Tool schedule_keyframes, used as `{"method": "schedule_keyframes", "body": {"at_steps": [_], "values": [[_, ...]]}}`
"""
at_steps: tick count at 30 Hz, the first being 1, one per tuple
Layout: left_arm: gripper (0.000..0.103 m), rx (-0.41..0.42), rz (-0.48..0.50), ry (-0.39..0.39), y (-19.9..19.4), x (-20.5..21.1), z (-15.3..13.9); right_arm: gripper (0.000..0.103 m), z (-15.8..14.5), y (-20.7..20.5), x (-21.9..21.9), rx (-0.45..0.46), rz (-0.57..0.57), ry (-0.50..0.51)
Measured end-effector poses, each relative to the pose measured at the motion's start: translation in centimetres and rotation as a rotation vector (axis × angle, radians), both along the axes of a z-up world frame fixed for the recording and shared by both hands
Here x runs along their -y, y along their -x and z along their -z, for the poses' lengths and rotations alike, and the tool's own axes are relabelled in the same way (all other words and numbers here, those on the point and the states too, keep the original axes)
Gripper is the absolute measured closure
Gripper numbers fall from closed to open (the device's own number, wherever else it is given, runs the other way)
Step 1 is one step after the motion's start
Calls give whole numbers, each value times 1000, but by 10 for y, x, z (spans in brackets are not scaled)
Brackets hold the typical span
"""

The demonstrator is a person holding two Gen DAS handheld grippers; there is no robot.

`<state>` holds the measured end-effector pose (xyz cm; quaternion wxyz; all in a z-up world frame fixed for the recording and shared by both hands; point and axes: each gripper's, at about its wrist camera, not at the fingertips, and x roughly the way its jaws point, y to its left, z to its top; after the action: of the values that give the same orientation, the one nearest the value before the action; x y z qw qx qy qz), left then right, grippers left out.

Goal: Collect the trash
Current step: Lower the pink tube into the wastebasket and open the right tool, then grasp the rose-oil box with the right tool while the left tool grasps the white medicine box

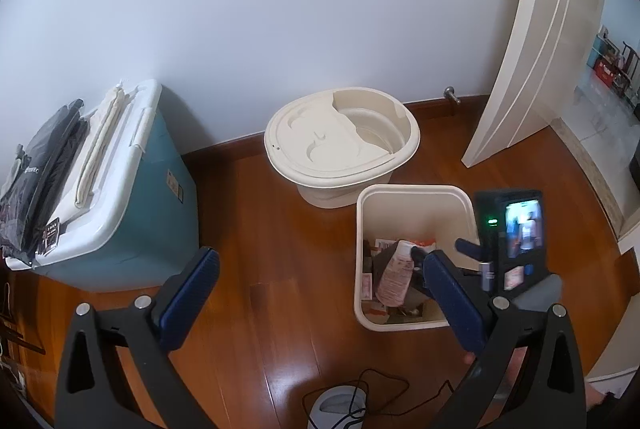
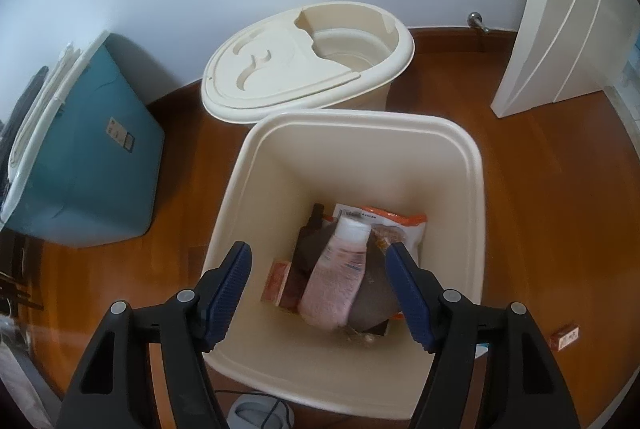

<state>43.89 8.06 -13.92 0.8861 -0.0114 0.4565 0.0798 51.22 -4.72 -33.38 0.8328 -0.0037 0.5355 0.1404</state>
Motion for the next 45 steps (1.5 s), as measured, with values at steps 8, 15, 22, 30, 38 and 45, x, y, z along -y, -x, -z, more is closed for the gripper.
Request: {"method": "schedule_keyframes", "body": {"at_steps": [8, 15, 22, 30, 38, 45], "values": [[0, 29, 76, -59, 5, 36, -3, 26, -77, 43, 114, 83, 49, 30], [0, 26, 167, -97, 11, 92, 3, 21, -105, 95, 291, 52, 345, 64], [0, 53, 381, -129, 15, 208, 17, 18, -18, 128, 450, -124, 768, -15], [0, 26, 481, -136, 8, 301, 96, 18, 118, 114, 502, -293, 964, -116], [0, -41, 495, -142, 17, 319, 193, 19, 219, 74, 497, -347, 1009, -100], [0, -87, 463, -157, 15, 314, 235, 37, 264, 69, 495, -357, 1038, -48]]}}
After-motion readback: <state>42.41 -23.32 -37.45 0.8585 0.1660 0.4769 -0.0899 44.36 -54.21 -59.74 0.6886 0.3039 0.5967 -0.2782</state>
